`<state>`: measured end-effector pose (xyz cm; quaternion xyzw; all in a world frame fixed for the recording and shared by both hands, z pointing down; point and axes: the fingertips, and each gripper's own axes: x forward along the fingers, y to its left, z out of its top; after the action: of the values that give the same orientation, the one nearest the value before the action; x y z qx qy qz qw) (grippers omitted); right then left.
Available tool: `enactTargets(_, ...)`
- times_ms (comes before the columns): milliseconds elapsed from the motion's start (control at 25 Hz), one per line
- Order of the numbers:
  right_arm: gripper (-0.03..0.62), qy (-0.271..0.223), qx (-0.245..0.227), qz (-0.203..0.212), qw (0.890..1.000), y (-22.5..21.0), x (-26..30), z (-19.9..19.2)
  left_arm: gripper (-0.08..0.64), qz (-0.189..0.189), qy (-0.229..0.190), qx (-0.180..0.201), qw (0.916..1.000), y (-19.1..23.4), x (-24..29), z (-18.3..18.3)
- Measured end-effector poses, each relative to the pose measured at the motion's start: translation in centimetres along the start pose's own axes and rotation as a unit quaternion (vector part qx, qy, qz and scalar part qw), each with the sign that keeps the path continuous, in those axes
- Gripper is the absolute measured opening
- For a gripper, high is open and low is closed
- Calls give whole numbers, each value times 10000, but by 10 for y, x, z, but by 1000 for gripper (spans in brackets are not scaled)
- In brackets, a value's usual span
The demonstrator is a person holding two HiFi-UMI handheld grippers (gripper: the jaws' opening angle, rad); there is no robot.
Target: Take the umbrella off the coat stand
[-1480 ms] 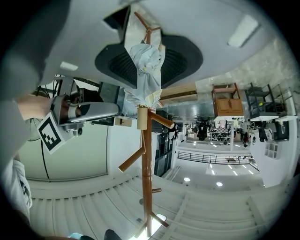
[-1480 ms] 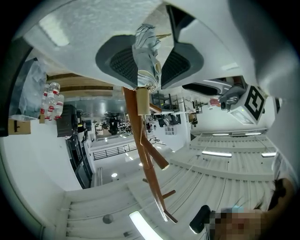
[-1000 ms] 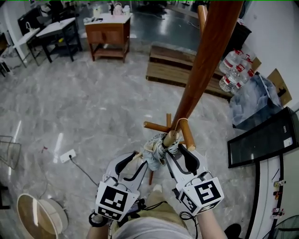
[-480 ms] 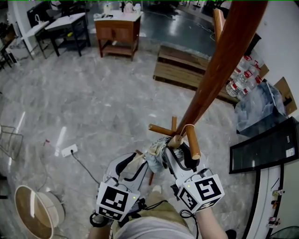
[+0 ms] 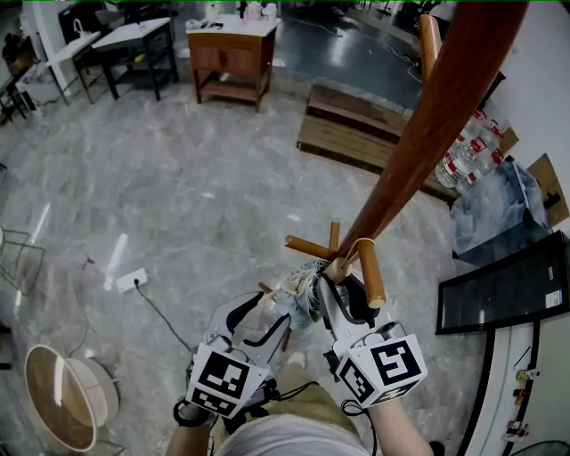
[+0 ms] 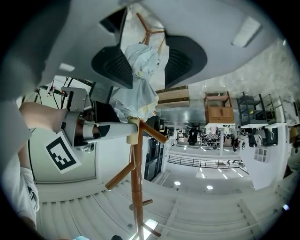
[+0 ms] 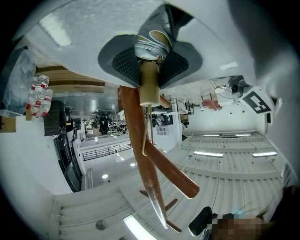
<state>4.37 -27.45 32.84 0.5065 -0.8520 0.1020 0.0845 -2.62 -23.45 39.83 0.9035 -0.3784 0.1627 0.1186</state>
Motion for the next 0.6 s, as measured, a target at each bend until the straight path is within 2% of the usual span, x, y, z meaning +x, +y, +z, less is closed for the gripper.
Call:
enactTargets(280, 126, 29, 22, 47, 10000, 1, 0, 1, 276, -313, 285, 303, 9986, -16, 23, -18)
enactTargets(600, 124, -16, 99, 24, 9999, 3, -4, 4, 313, -472, 312, 433, 9975, -24, 41, -21)
